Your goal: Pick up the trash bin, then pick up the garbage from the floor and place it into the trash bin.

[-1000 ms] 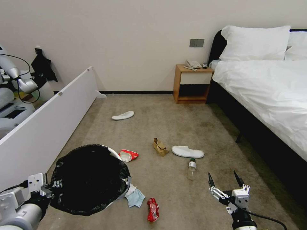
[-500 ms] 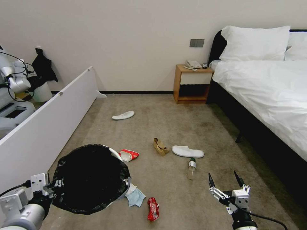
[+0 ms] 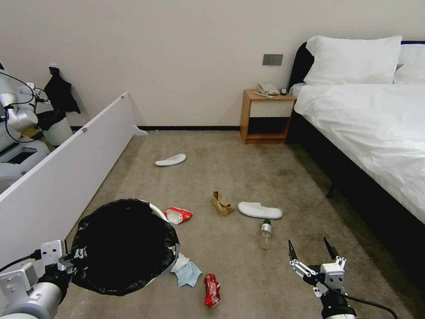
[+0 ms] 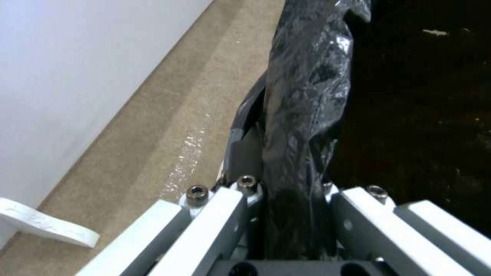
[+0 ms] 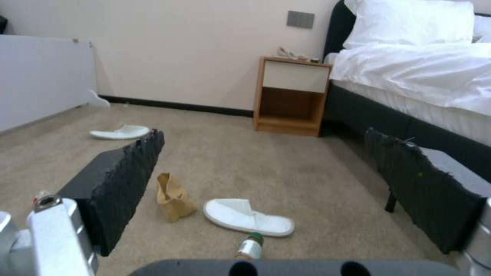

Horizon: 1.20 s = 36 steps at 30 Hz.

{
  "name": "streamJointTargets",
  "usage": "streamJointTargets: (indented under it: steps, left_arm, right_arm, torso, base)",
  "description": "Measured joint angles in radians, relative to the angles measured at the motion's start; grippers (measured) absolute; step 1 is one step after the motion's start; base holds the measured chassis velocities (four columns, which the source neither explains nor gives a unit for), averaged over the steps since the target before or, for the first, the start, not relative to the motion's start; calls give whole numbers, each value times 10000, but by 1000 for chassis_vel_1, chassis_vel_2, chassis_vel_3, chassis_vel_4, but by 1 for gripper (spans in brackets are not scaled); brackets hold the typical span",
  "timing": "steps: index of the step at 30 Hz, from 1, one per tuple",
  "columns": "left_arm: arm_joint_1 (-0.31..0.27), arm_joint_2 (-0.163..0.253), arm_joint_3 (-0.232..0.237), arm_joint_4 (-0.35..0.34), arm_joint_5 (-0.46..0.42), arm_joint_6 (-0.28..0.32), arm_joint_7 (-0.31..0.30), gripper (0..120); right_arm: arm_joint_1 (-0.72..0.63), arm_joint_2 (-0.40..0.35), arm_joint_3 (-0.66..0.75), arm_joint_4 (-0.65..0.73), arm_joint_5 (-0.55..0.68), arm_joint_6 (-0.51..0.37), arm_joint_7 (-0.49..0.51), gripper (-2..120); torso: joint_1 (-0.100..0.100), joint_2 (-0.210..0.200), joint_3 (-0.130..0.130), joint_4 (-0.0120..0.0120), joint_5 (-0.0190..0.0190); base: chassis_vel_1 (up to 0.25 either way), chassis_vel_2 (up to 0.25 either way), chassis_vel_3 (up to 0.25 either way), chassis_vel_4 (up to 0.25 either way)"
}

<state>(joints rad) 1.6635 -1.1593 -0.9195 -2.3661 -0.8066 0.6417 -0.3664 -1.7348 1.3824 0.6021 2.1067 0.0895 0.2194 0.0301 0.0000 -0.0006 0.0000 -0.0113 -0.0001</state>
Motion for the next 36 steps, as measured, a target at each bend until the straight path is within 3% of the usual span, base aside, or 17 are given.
streamJointTargets:
  steps: [26,31,36]
  left_arm:
    - [15,-58,35,20,93,-65,59,3]
    - [13,-73,46,27,129,-110,56,3]
    - [15,-96,48,12,139,-110,29,3]
  right_arm:
    - [28,33,1,18,5,18,8,100]
    - [30,36,0,19,25,28,22,100]
    - [28,47,-22,21,32,30,22,100]
  torso:
    - [0,1,0,8,0]
    - [0,0,0,-6,0]
    - [0,0,0,0,0]
  base:
    - [43,39,43,41]
    - [0,0,0,0]
    - [0,0,0,0]
